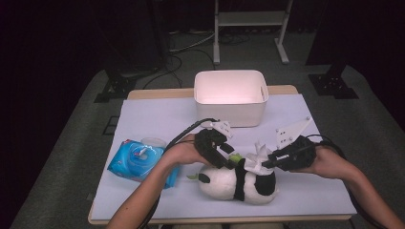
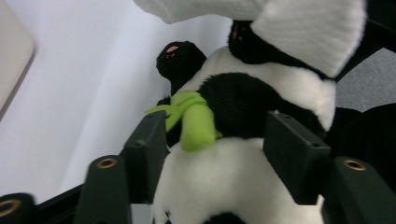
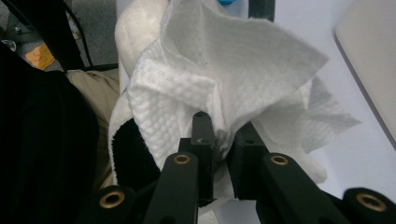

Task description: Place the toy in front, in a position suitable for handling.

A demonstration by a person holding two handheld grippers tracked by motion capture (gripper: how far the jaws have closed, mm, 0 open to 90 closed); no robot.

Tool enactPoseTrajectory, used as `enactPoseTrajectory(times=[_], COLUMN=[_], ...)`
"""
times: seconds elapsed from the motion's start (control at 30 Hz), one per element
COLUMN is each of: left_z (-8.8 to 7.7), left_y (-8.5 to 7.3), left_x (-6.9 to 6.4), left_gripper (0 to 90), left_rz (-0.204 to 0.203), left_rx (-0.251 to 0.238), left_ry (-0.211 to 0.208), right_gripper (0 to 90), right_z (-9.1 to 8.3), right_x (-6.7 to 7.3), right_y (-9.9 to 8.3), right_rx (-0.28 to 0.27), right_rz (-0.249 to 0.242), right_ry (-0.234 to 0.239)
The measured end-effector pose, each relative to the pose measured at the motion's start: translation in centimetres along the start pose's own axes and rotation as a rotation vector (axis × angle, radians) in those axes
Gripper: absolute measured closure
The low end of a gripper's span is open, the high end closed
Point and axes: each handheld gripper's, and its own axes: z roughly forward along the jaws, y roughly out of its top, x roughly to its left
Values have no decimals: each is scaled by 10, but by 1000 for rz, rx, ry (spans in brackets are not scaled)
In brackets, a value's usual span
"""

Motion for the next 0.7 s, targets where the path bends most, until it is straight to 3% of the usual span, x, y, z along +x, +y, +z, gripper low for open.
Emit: enactPoseTrajectory(times=[0.07, 0.13, 0.27, 0.37, 0.5, 0.7], left_z=[3, 6, 12, 14, 11, 6], left_y=[0, 0, 0, -1, 2, 12], left_x=[2, 3, 5, 5, 4, 2], left_gripper=[501, 552, 744, 774, 777, 780], left_rz=[-7, -10, 2, 0, 13, 35], left_rx=[9, 16, 30, 29, 7, -9], left_ry=[-22, -18, -14, -20, 17, 29], right_gripper=[807, 807, 806, 806, 806, 812], right_z=[-1, -1, -2, -2, -6, -13], right_x=[2, 3, 3, 3, 3, 6], right_y=[0, 0, 1, 1, 2, 9], right_rx=[1, 2, 4, 8, -8, -7], right_rz=[-7, -9, -14, -22, -14, -41], right_ry=[-3, -4, -5, -11, -5, -14])
